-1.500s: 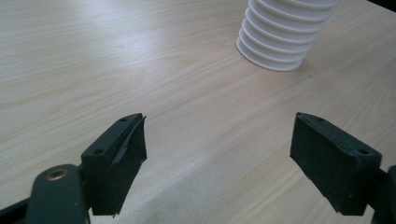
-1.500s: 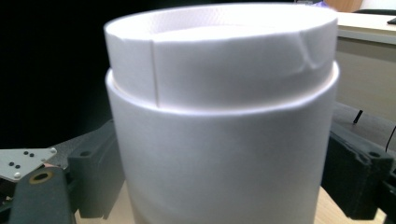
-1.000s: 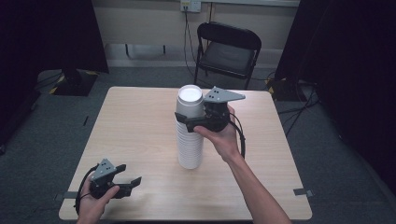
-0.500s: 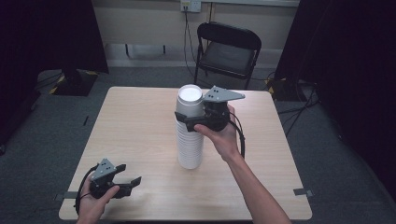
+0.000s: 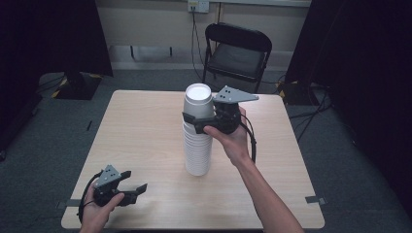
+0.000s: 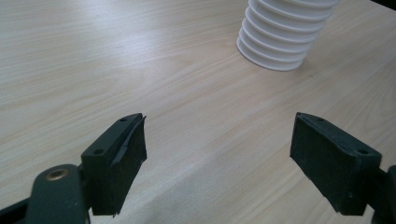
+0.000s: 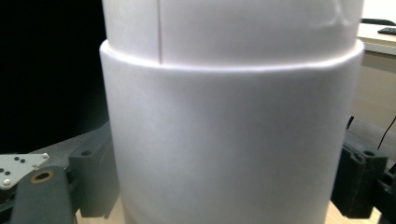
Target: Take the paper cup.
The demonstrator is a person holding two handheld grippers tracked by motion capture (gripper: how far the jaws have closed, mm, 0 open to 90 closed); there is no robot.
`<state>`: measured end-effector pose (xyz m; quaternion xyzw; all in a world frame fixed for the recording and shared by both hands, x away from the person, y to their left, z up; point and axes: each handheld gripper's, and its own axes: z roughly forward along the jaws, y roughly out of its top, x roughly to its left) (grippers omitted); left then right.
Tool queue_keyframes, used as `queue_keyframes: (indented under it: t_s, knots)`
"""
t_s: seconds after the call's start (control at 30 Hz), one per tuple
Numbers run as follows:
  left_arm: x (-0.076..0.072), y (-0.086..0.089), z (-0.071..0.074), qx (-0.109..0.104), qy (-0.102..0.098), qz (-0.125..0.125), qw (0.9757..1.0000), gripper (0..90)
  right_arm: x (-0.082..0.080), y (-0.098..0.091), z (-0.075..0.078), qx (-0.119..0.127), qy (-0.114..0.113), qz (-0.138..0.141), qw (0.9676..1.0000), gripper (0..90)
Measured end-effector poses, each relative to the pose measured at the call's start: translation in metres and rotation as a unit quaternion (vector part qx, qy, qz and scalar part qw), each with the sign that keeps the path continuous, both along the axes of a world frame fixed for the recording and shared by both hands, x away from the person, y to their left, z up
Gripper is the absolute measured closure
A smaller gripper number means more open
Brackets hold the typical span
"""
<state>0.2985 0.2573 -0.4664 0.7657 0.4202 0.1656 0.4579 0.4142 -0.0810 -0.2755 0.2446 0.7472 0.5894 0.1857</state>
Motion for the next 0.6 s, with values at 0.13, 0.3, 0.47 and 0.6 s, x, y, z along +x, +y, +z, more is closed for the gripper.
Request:
queue_keyframes:
  t_s: [0.13,0.3,0.47,0.6]
  knots:
    - [0.0,-0.001,0.0,0.001,0.001,-0.001,1.0,18.2,0.001,-0.002,0.003,0.018,-0.002,0.008,0.9998,14.3]
    - [0.001,0.0,0.0,0.001,0.001,0.0,1.0,18.2,0.0,-0.003,0.01,0.023,-0.005,0.01,0.9997,14.5]
    - [0.0,-0.001,0.0,0.001,0.001,-0.002,1.0,18.4,0.0,-0.004,0.017,0.031,-0.018,0.004,0.9993,14.4]
    - [0.0,-0.001,0.0,0.003,-0.001,-0.002,1.0,18.3,-0.001,-0.003,0.021,0.033,-0.018,0.007,0.9993,14.4]
